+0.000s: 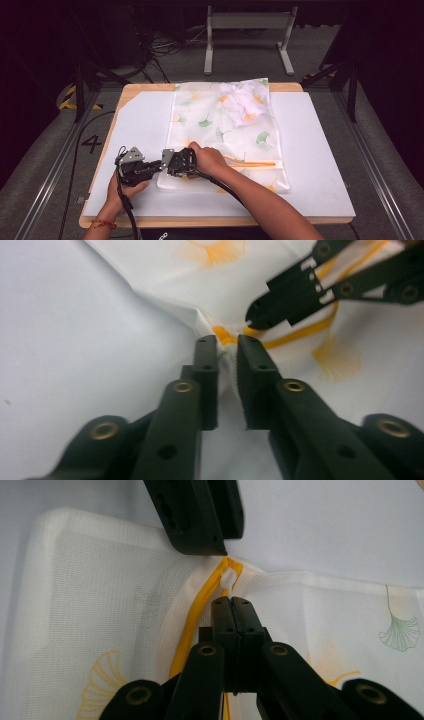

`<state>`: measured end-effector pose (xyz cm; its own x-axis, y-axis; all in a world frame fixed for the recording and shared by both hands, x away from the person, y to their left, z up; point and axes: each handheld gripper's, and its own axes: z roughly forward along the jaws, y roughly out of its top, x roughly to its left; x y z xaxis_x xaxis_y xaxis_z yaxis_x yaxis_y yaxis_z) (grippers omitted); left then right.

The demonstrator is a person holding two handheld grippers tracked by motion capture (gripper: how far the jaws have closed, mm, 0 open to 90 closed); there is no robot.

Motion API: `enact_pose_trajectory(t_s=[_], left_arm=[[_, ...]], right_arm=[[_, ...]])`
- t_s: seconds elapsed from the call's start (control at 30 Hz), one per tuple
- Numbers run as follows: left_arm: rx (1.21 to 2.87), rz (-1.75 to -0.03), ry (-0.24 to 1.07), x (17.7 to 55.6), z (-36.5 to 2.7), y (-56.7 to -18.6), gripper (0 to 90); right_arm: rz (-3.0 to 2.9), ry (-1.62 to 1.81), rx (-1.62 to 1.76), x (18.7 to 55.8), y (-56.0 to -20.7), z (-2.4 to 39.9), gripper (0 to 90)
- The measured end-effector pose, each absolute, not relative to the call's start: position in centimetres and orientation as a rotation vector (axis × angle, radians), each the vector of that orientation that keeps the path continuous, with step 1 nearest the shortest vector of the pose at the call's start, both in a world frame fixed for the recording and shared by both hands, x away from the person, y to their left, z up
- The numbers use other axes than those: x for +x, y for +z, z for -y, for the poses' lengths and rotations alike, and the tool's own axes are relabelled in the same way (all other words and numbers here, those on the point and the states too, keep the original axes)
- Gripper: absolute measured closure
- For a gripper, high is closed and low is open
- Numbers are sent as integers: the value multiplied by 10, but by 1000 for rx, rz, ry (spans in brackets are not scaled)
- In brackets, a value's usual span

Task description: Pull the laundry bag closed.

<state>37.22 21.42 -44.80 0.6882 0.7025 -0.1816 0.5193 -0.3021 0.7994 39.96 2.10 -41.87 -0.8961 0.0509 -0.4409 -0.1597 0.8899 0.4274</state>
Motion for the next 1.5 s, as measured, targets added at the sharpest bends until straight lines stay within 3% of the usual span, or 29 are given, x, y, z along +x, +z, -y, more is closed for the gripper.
enact_pose_trajectory(t_s=[0.17, 0.33, 0.5, 0.73, 0.8, 0.9, 0.93, 1.1, 1.3, 1.5], left_arm=[[1915, -994, 243, 377, -219, -445, 547], [1854, -1036, 223, 384, -227, -441, 466], [1898, -1064, 196, 399, -222, -445, 426], [1950, -1066, 175, 410, -212, -451, 482], [1977, -1039, 165, 410, -209, -453, 593], [2025, -966, 232, 407, -203, -449, 871], [2040, -949, 253, 406, -201, -447, 900], [1992, -902, 180, 407, -204, -447, 900], [2095, -909, 136, 410, -195, -457, 900], [2139, -875, 180, 410, -195, -457, 900]], right_arm=[[-2599, 670, -74, 399, -420, -18, 898], [-2586, 673, -87, 396, -421, -20, 898], [-2573, 676, -110, 395, -422, -21, 897], [-2570, 681, -112, 394, -424, -20, 897], [-2570, 680, -112, 393, -426, -19, 897], [-2573, 672, -109, 393, -429, -19, 897], [-2578, 675, -113, 393, -430, -19, 897], [-2580, 685, -106, 393, -432, -19, 897], [-2584, 680, -103, 392, -434, -19, 897], [-2583, 653, -112, 391, -437, -19, 898]])
